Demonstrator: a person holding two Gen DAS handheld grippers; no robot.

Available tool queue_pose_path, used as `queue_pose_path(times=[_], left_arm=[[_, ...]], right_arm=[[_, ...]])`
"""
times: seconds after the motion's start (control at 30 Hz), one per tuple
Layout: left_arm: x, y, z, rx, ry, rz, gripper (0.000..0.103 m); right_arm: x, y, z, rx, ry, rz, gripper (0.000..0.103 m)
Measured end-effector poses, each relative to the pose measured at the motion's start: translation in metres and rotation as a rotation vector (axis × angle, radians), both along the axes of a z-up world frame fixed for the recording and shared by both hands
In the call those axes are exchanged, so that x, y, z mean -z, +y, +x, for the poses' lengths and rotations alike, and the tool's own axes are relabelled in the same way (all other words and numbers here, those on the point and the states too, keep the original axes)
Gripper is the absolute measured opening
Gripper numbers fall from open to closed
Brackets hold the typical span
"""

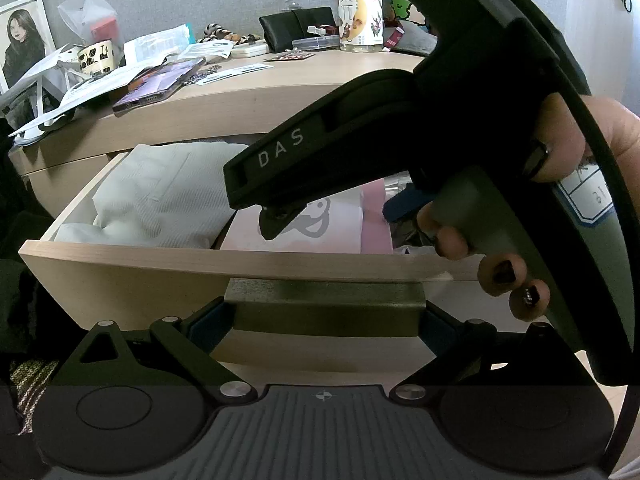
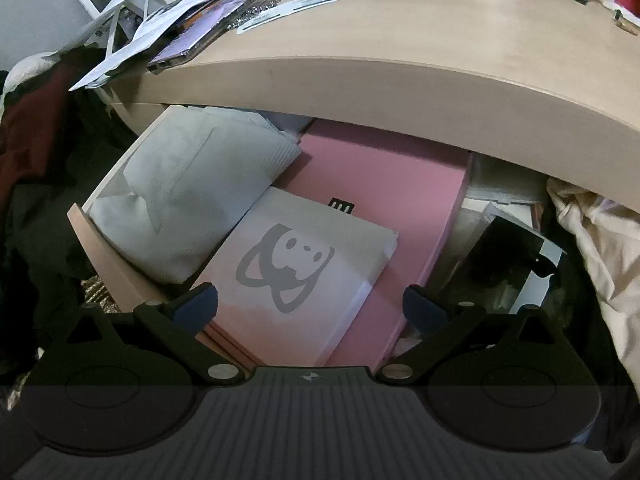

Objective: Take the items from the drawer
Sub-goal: 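Reach the right gripper into the drawer while the left gripper holds the handle, then lower the right gripper over the white panda card on the pink box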

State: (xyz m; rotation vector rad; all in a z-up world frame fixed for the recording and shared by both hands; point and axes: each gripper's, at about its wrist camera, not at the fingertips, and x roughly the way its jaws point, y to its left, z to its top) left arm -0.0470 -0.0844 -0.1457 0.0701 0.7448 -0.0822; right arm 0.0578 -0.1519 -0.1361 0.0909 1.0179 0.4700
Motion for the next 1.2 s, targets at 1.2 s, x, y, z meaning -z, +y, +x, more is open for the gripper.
queue_pose_path(times=[1.2], left_arm=[[0.000, 0.002, -0.001, 0.014, 0.009, -0.012, 0.098]], right_arm=[[-0.017, 0.039, 0.005, -0.496, -0.150, -0.306, 0.103]])
